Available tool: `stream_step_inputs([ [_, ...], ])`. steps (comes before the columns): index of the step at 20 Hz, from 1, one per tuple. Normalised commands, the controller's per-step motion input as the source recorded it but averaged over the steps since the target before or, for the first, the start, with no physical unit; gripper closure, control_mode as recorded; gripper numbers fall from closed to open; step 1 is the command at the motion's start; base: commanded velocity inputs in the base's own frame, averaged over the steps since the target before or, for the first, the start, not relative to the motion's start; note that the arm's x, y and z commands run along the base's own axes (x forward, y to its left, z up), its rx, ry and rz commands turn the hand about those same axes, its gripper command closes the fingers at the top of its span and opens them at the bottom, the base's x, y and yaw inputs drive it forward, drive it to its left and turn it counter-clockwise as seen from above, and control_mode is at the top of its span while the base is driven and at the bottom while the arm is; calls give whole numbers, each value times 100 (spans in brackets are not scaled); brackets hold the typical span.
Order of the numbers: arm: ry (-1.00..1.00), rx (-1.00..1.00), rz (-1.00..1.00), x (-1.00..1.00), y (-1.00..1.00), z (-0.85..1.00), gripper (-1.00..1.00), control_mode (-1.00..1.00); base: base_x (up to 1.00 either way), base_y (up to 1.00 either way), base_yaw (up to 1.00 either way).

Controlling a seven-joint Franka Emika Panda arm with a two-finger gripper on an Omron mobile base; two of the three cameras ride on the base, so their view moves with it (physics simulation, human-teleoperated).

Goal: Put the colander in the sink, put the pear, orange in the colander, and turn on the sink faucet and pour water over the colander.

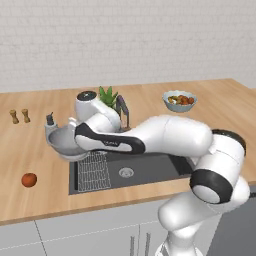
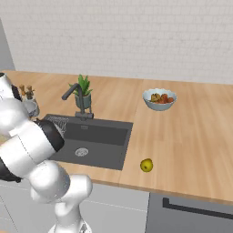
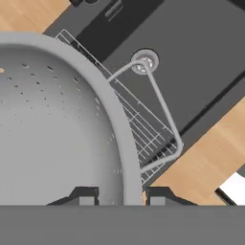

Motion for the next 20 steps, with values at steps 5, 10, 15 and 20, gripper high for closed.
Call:
stream_step_inputs([
  [5,2,2,-6,-14,-100,0,100,-100,0,0,0],
  [10,7,0,-2,0,-100,0,100,-100,0,0,0],
  [15,7,0,0,0,-100,0,100,-100,0,0,0],
  [20,5,0,3,4,-84,-14,100,-100,0,0,0],
])
